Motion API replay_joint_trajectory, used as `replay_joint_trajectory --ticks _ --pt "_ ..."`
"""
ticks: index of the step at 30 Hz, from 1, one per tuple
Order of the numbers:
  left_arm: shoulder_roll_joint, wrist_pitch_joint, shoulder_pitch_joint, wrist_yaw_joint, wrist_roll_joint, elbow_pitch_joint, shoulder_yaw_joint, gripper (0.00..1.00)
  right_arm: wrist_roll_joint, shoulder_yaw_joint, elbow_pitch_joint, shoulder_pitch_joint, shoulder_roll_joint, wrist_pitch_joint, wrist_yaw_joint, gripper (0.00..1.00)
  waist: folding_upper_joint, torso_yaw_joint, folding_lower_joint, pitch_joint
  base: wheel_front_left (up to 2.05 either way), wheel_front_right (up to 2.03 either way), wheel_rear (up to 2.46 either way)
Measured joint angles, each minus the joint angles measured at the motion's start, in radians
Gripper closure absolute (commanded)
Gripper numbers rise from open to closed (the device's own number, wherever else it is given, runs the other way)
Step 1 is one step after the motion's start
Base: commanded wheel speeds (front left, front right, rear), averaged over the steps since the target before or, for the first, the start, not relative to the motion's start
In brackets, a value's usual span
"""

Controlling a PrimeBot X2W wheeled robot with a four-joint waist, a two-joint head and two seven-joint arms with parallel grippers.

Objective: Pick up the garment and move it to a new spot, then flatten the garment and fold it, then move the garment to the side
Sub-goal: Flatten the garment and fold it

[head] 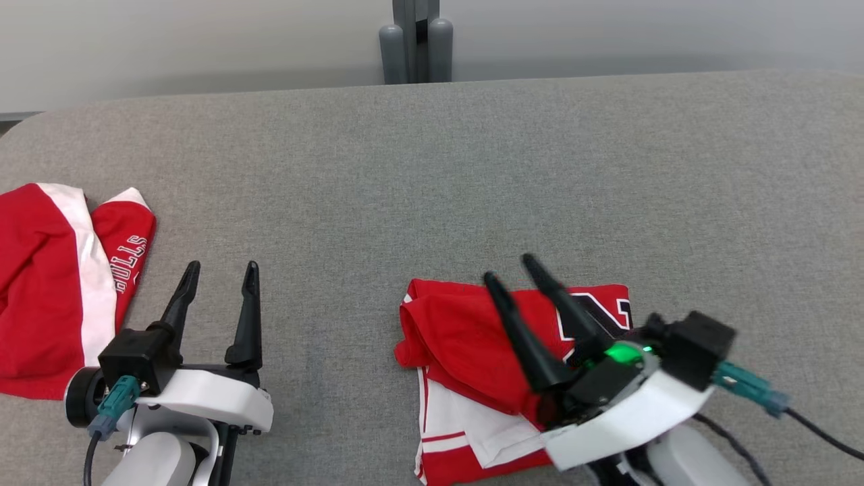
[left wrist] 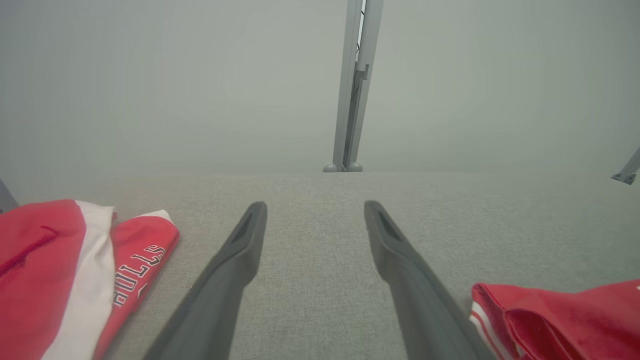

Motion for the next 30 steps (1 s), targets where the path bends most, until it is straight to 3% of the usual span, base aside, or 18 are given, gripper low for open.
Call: replay_joint_trajectory --ticks 7,12,19,30 --pt "0.014 0.000 0.020 0.019 -0.002 -0.022 0.018 0.00 -0.130 -0.311 -0.067 0.071 -0.008 0.028 0.000 0.00 0.0000 -0.011 0.0000 -0.030 0.00 0.00 0.00" --pt "0.024 0.000 0.037 0.030 -0.002 -0.037 0.026 0.00 -0.231 -0.474 -0.068 0.113 -0.026 0.066 0.000 0.00 0.0000 -0.014 -0.0001 -0.049 0.00 0.00 0.00" --pt "0.028 0.000 0.061 0.041 -0.006 -0.051 0.026 0.00 -0.339 -0.585 -0.049 0.167 -0.073 0.101 0.000 0.00 0.0000 -0.015 0.0000 -0.061 0.00 0.00 0.00" --pt "0.036 0.003 0.073 0.044 -0.012 -0.055 0.025 0.00 -0.370 -0.615 -0.032 0.217 -0.077 0.128 0.000 0.00 0.0000 -0.006 0.0000 -0.069 0.00 0.00 0.00"
